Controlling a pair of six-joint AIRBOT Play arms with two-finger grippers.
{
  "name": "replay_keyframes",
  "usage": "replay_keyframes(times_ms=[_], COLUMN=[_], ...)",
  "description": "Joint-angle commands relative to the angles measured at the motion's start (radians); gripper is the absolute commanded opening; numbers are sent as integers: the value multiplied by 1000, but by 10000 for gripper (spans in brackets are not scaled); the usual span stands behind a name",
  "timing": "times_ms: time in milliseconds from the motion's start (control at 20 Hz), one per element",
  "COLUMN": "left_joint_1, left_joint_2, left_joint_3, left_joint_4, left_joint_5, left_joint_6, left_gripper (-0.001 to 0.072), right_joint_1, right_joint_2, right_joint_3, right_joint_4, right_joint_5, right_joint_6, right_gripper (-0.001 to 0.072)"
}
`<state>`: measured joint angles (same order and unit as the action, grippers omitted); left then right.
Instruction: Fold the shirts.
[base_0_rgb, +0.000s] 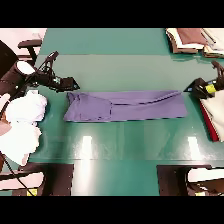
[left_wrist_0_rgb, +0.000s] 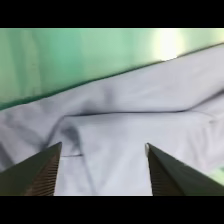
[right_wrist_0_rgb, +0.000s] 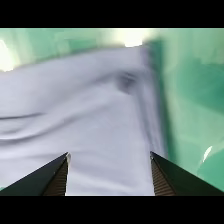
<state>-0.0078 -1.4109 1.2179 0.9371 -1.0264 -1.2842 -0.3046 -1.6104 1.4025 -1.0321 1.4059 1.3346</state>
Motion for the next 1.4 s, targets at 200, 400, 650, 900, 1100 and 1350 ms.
replay_keyframes(times_ms=[200,400,650,900,1100,1350], left_joint_1=[-126,-238,-413,-534,-571,-572], left_joint_2=[-3,-6,-148,-366,-463,-482], left_joint_3=[17,18,97,277,353,356], left_joint_4=[-63,-62,-58,-58,-60,-53], left_joint_5=[24,160,222,192,180,163], left_joint_6=[18,-56,-89,-108,-126,-130], left_gripper=[29,24,24,24,24,24], right_joint_1=[-107,-49,22,24,100,255], right_joint_2=[-109,-179,-146,61,216,280], right_joint_3=[-82,-82,-81,-80,-15,172], right_joint_4=[86,98,152,416,483,483], right_joint_5=[32,27,43,38,60,62], right_joint_6=[-73,-81,-140,-148,-148,-119], right_gripper=[586,454,15,13,13,13])
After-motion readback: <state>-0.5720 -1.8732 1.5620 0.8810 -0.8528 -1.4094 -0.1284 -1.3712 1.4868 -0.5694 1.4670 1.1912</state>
